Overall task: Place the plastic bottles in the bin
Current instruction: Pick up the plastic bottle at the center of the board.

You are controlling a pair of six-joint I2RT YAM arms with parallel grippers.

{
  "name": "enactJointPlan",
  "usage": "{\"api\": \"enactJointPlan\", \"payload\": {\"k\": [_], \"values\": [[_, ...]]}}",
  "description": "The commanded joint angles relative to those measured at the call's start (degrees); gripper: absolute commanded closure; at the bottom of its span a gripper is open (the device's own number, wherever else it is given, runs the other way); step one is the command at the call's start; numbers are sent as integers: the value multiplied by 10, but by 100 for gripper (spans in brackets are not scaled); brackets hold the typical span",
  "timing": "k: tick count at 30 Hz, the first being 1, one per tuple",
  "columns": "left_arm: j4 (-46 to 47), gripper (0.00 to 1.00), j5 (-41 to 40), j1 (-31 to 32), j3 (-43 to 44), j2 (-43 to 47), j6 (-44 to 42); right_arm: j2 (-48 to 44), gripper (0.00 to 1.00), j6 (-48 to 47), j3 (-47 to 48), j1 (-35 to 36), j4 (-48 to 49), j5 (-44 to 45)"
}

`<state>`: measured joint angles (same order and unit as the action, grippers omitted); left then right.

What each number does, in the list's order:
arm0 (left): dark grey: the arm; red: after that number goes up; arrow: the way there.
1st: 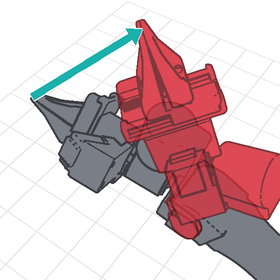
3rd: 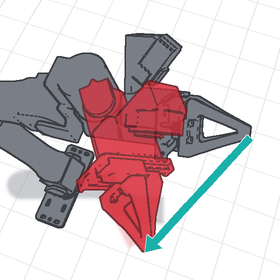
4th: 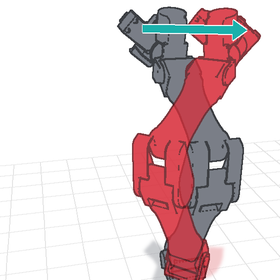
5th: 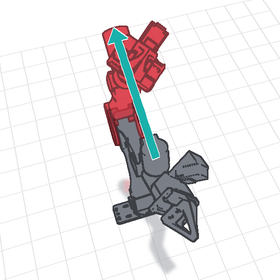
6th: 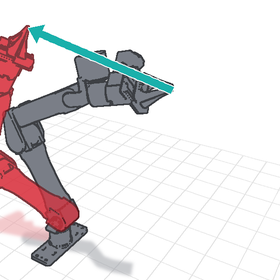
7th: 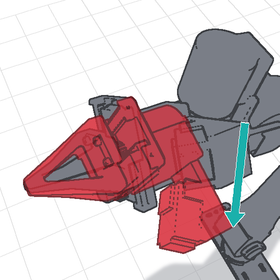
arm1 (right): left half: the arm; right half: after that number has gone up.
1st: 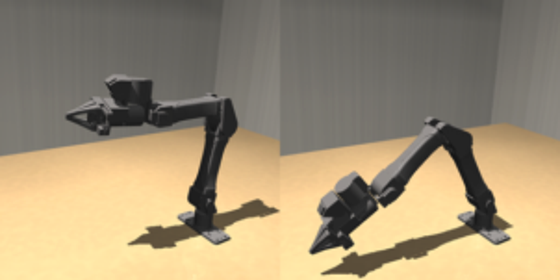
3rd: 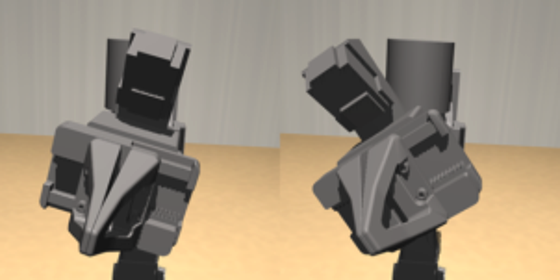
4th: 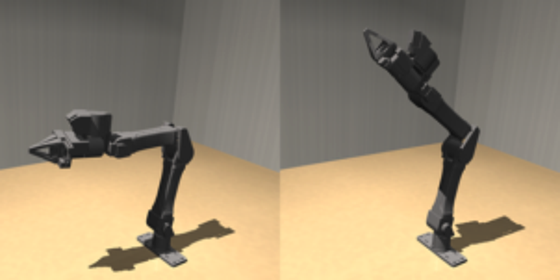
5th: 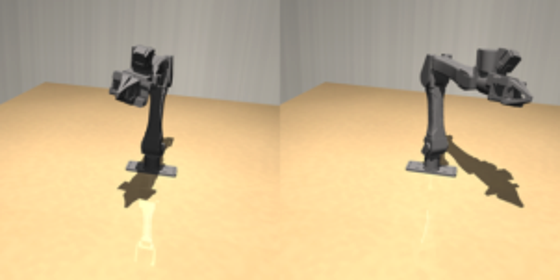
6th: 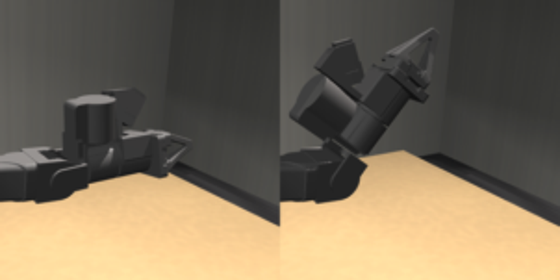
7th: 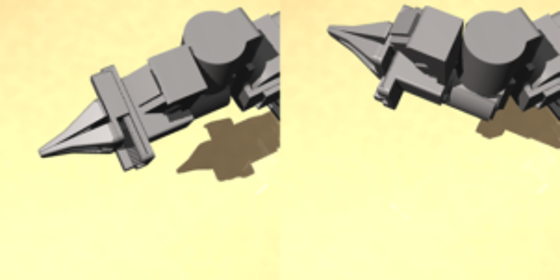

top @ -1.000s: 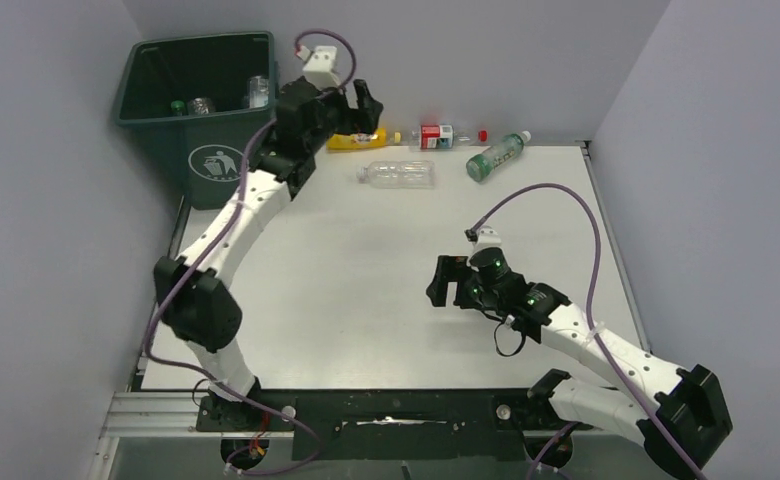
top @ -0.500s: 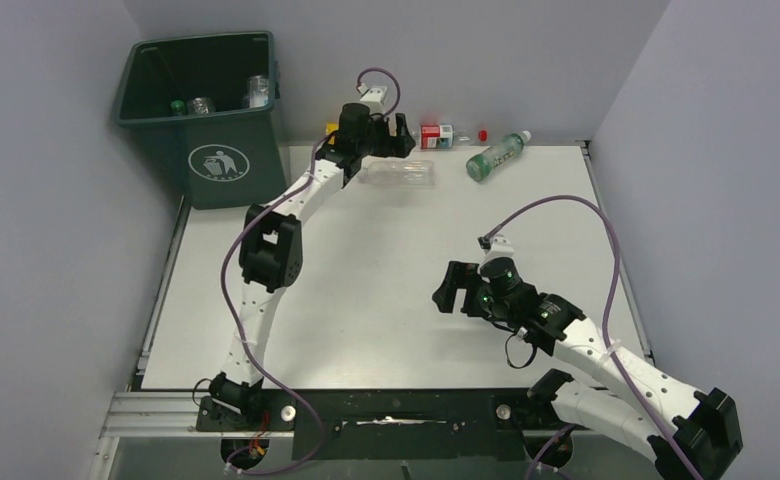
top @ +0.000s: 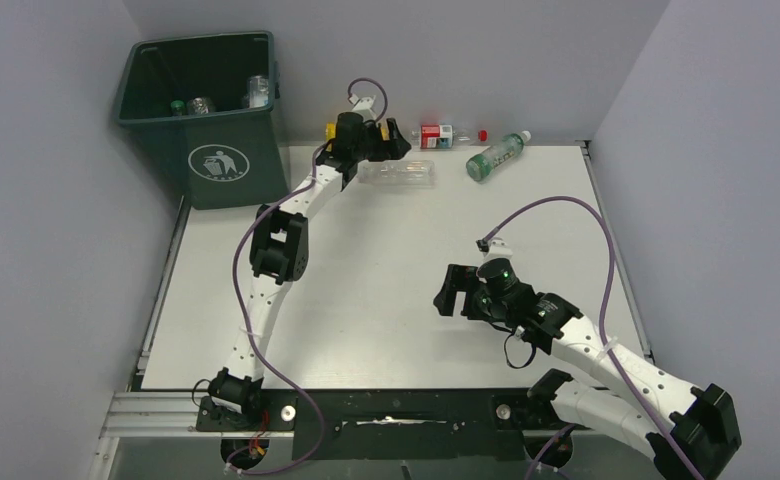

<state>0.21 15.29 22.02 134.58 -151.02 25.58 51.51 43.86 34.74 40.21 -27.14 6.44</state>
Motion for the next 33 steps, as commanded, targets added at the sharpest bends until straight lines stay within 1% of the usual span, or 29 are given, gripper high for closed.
{"api": "enactJointPlan", "payload": {"k": [1, 5, 8, 12, 15, 26, 29, 33], "values": [[46, 15, 28, 0, -4, -2, 11, 1, 5, -2, 20, 4, 18, -1], [32, 15, 37, 5, -26, 6, 0, 2, 5, -2, 21, 4, 20, 1], [37, 16, 44, 9, -72, 27, -11, 6, 5, -4, 23, 4, 22, 1], [58, 16, 41, 15, -153, 71, -26, 12, 5, -7, 24, 5, 28, -1], [91, 16, 35, 17, -230, 114, -26, 16, 5, -8, 24, 6, 34, -2], [208, 17, 10, 35, -511, 273, 11, 44, 5, -15, 18, 5, 42, 19], [227, 17, 5, 41, -565, 306, 17, 64, 6, -17, 10, 4, 60, 15], [229, 17, -5, 44, -611, 340, 23, 117, 8, -18, 3, 6, 107, -3]]}}
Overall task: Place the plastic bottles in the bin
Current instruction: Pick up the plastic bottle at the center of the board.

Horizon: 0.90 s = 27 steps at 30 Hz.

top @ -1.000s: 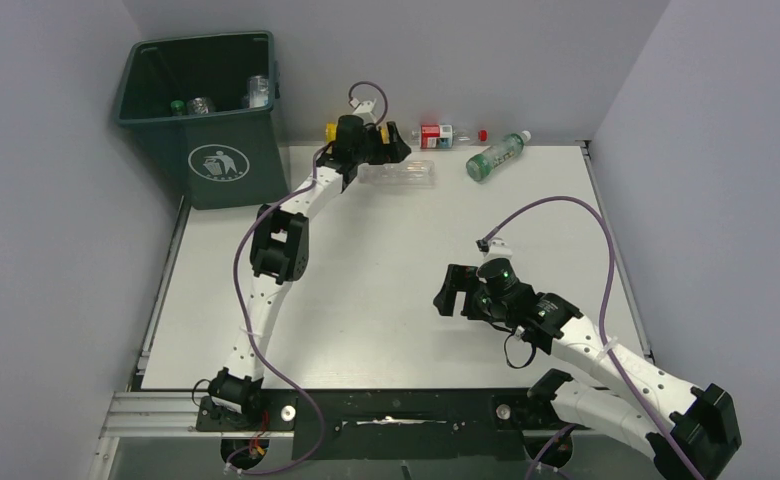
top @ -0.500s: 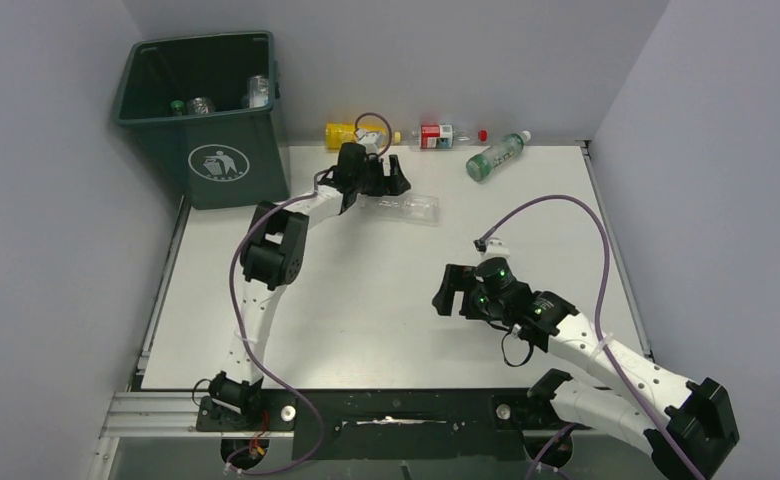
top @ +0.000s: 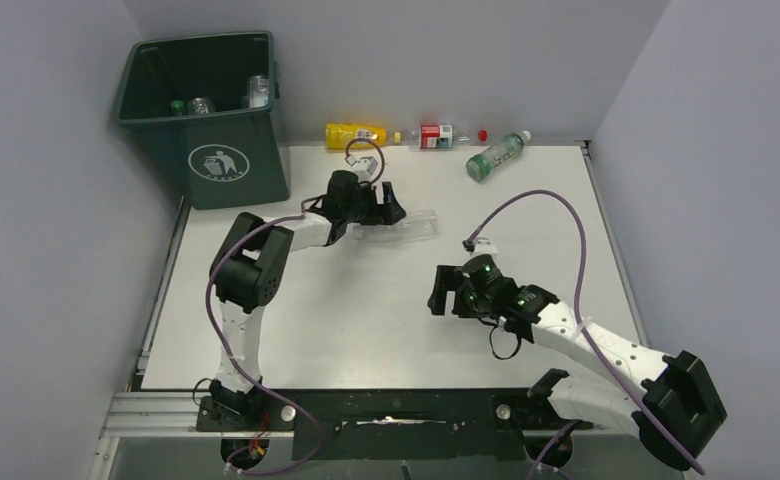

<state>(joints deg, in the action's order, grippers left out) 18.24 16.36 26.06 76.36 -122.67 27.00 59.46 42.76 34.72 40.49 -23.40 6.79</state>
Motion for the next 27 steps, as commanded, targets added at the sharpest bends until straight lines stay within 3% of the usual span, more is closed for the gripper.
{"api": "enactJointPlan", "payload": {"k": [1, 16, 27], "values": [[48, 17, -16, 4, -39, 65, 10, 53, 8, -5, 2, 6, 83, -12], [54, 17, -43, 63, -188, 205, 22, 192, 8, -46, 58, -21, 108, 10], [-14, 17, -109, 132, -160, 185, -24, 151, 8, -68, 38, -110, 94, -7]]}}
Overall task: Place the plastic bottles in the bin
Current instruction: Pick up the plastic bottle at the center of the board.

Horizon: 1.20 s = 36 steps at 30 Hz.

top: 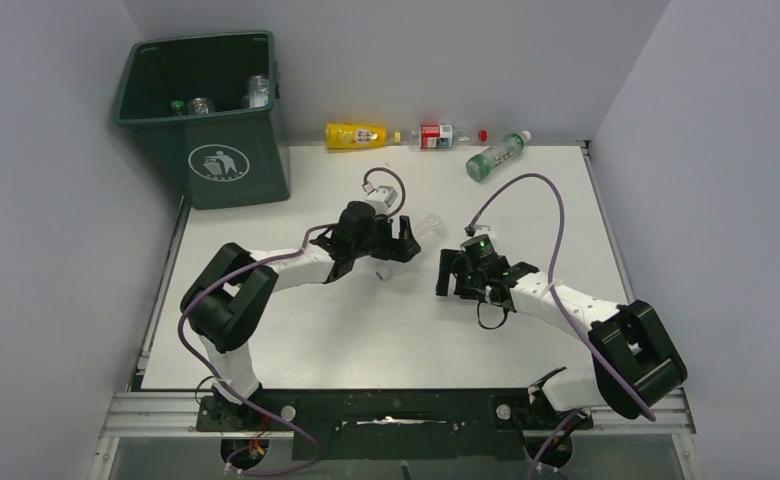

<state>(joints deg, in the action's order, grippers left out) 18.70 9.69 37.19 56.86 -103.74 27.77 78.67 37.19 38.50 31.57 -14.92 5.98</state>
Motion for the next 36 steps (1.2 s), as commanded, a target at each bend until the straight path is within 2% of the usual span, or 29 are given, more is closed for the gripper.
{"api": "enactJointPlan", "payload": {"k": [1, 7, 20, 21, 27, 36], "values": [[-29, 17, -54, 27, 44, -9, -40, -50, 8, -10, -4, -26, 8, 2], [-95, 17, -111, 64, 111, -44, -83, -106, 7, 10, -36, -54, 4, -11], [-166, 17, -185, 111, 194, -132, -104, -185, 7, 15, -55, -82, -28, -27], [-171, 18, -190, 112, 200, -136, -105, -190, 7, 16, -57, -83, -29, -28], [-191, 41, -196, 114, 208, -134, -106, -213, 7, 22, -66, -83, -33, -35], [-213, 42, -202, 110, 210, -74, -110, -237, 7, 31, -91, -83, -25, -45]]}}
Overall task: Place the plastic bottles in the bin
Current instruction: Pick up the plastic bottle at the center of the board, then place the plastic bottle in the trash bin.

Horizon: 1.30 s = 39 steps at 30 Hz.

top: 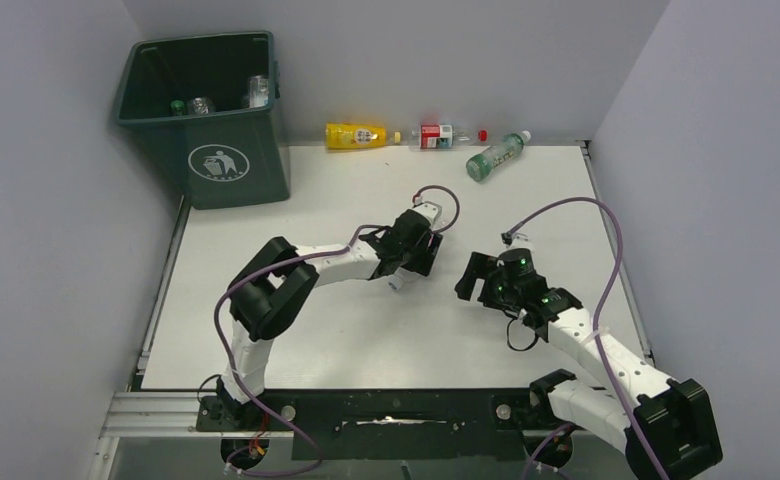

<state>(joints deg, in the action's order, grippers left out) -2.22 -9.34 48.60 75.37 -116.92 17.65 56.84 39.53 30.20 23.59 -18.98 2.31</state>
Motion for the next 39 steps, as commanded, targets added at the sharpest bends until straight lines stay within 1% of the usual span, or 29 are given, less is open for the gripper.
{"api": "enactJointPlan", "payload": {"k": [1, 9, 14, 19, 22, 24, 28, 30, 37, 39], "values": [[-7, 42, -11, -9, 28, 66, -10, -20, 7, 8, -11, -4, 18, -10], [-31, 43, -1, -46, 59, 98, -22, -27, 7, 10, -19, -3, 24, -17], [-39, 46, 11, -71, 71, 118, -25, -33, 7, 11, -24, -3, 26, -20], [-47, 47, 14, -90, 76, 138, -32, -37, 7, 11, -23, -4, 25, -22], [-57, 46, 15, -116, 93, 151, -41, -38, 7, 11, -23, -4, 25, -23], [-70, 46, 25, -144, 119, 156, -48, -36, 7, 9, -23, -3, 27, -26], [-110, 46, 51, -216, 205, 156, -61, -27, 7, 6, -20, -3, 30, -32], [-121, 46, 77, -252, 257, 153, -60, -26, 7, 6, -19, -2, 32, -34], [-143, 46, 154, -367, 423, 130, -15, -19, 7, 9, -19, 1, 37, -41], [-143, 45, 168, -385, 468, 120, -3, -17, 7, 10, -20, 2, 38, -42]]}}
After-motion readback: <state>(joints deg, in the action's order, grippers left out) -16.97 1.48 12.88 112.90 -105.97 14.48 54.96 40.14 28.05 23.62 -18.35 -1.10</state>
